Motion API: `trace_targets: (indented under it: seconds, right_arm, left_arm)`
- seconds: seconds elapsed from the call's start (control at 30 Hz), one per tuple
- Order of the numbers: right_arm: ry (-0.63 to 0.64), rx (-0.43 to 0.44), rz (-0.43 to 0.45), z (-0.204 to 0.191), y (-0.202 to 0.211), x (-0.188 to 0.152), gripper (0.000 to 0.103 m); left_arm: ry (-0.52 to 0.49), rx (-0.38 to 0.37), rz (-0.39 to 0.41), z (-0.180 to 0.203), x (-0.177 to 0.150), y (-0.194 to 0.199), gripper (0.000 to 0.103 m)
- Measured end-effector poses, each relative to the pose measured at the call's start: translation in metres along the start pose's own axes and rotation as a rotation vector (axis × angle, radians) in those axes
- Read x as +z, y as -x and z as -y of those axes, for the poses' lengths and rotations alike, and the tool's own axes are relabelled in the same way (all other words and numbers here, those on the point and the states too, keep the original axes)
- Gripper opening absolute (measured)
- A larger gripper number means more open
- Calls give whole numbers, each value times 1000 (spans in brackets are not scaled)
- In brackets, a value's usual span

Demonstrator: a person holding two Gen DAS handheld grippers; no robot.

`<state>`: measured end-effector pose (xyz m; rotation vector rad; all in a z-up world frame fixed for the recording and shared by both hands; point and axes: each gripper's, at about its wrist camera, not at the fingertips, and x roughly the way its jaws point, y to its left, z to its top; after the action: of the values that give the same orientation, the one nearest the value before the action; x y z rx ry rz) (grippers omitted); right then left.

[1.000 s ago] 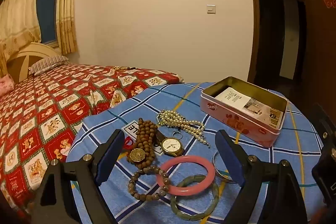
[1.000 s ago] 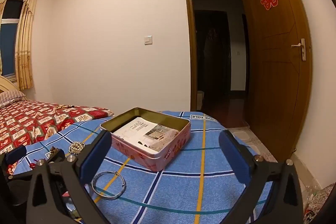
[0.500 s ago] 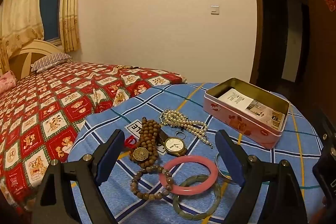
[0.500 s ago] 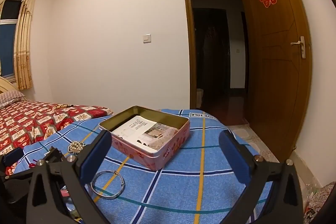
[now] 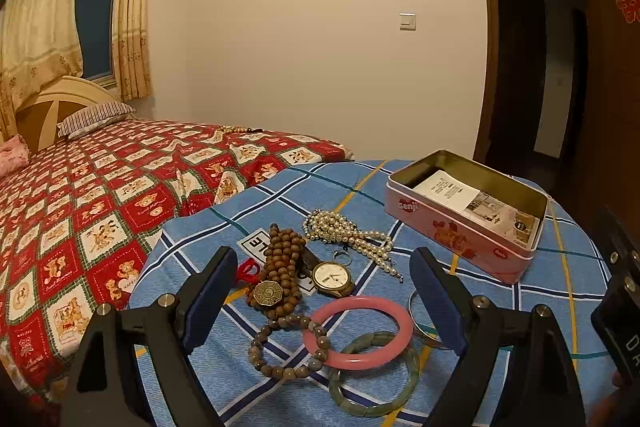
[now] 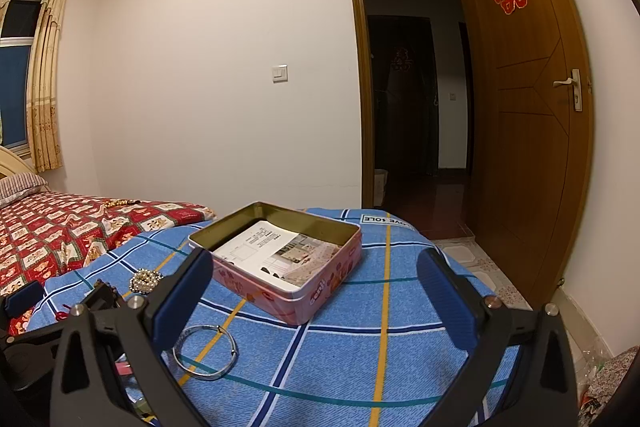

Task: Organize jewelry

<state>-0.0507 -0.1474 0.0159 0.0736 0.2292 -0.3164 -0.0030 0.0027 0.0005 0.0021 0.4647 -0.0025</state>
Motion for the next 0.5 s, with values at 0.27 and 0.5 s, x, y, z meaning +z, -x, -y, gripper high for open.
trace_targets:
  seconds: [0.27,0.5]
  right_arm:
    - [0,0,0,0,0,0,103]
    - [1,0,0,0,0,0,103]
  left_arm:
    - [0,0,0,-1,0,1,88]
    - [1,-1,0,-1,0,1,88]
